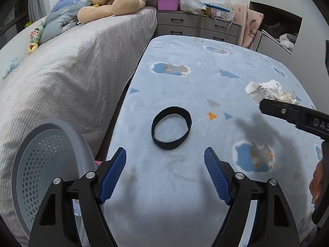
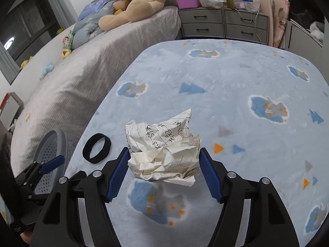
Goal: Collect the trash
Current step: 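Grasp the crumpled tissue with the right tool while the left tool grasps the black hair band, then carry the hair band and tissue over the wastebasket with both tools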
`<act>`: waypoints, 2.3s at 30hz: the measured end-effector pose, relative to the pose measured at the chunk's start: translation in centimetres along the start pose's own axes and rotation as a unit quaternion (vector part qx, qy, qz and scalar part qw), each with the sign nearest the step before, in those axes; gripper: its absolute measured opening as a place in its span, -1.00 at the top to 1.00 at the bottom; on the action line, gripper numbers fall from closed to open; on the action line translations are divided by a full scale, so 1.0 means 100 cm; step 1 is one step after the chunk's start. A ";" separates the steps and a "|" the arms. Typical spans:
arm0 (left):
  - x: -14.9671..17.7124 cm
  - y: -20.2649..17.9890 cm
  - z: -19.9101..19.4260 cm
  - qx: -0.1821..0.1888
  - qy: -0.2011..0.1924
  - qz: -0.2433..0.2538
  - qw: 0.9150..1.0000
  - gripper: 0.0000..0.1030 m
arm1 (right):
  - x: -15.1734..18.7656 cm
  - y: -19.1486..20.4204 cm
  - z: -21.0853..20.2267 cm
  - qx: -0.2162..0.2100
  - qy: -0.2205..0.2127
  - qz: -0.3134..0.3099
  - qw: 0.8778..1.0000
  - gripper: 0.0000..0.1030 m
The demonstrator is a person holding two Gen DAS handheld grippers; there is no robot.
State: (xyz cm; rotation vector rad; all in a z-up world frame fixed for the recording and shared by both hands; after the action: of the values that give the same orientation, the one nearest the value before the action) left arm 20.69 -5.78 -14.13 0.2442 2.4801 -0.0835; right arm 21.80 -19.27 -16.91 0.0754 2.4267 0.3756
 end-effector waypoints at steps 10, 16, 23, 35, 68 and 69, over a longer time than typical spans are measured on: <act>-0.014 -0.012 0.041 -0.023 0.022 0.016 0.999 -0.45 | -0.014 -0.018 -0.013 -0.016 -0.016 0.040 0.999 -0.29; -0.012 -0.014 0.055 -0.022 0.032 0.011 0.999 -0.25 | -0.016 -0.016 -0.015 -0.023 -0.018 0.040 0.999 -0.29; -0.011 -0.017 0.050 -0.013 0.025 0.011 1.000 0.50 | -0.014 -0.011 -0.015 -0.023 -0.017 0.035 0.999 -0.29; -0.006 -0.005 0.001 0.009 -0.009 -0.008 1.000 0.68 | -0.008 0.012 -0.010 -0.021 -0.008 0.010 1.000 -0.29; 0.043 0.203 -0.120 -0.104 -0.101 -0.109 0.983 0.68 | 0.042 0.241 -0.007 -0.102 0.001 -0.137 0.985 -0.30; 0.046 0.208 -0.120 -0.108 -0.099 -0.114 0.983 0.68 | 0.046 0.247 -0.004 -0.101 0.004 -0.142 0.985 -0.30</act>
State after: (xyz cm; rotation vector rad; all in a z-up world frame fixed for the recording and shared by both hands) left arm 14.03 16.76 -7.45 -0.1344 2.2850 0.0641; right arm 16.97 4.92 -12.36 -0.3575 2.3490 0.4862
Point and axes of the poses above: each gripper's, at about its wrist camera, not at the fingertips, and z roughly the way its jaws point, y to its left, x to its underside, the point moved 10 cm from there along z, roughly the way its jaws point, and after that the axes turned 3 degrees about -y, right-handed, at the moved point
